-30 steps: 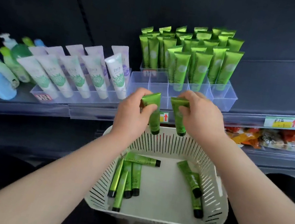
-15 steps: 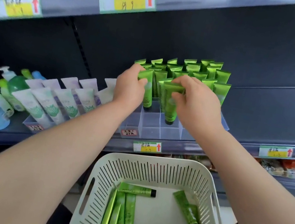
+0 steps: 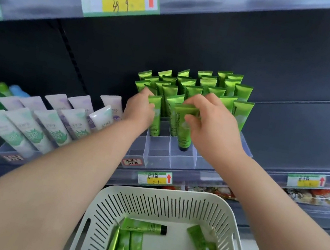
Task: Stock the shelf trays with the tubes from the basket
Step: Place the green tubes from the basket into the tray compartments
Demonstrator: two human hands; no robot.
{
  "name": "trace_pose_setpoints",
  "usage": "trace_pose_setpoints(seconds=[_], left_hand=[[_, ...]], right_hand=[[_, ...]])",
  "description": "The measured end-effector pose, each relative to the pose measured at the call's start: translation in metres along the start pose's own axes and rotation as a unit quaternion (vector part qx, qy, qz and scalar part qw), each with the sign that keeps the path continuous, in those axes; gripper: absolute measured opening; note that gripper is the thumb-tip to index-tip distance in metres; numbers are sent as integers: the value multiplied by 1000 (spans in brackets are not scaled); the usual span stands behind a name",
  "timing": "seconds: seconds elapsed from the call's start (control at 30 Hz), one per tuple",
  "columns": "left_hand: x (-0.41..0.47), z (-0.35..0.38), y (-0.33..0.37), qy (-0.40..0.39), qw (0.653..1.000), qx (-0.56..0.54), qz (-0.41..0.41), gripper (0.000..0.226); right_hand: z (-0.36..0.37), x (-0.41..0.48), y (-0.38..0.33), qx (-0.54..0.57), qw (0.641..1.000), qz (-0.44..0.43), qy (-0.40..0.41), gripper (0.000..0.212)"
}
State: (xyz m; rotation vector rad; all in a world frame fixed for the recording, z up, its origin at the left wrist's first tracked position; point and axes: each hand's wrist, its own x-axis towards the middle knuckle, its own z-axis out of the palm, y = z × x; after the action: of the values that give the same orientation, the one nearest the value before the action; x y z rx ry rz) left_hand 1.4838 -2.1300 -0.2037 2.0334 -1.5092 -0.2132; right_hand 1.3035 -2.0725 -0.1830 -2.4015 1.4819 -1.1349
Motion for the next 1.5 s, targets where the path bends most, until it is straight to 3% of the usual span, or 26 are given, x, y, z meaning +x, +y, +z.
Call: trace_pose_setpoints(seconds=[0.2,0.3,0.53,0.77,1.03,1.33,1.5], left_hand=[[-28,-26,-1,55,995,-44,72,51],[-50,-36,-5,51,994,-33,94,47],[-81,-47,-33,-7,995,36,93,42],[-93,-52,-45,-105,962,152,202,44],[-100,-49,-45,-106,963,139,204,41],[-115,-31,-55,-92,964,127,213,37],[-147,2,-75,-111,967,73,216,26]], right_hand=[[9,19,-27,5,1000,-13,24,27],[20,33,-38,-10,1000,-11,22,30],[51,54,-43,-95,995,-20,-20,34],[66,61,-38,-182,981,-14,-70,38],[75,56,-25,-230,967,-16,-106,39],[62,-2,-24,-140,983,-95,76,31],[70,-77,0,-76,991,-76,77,24]])
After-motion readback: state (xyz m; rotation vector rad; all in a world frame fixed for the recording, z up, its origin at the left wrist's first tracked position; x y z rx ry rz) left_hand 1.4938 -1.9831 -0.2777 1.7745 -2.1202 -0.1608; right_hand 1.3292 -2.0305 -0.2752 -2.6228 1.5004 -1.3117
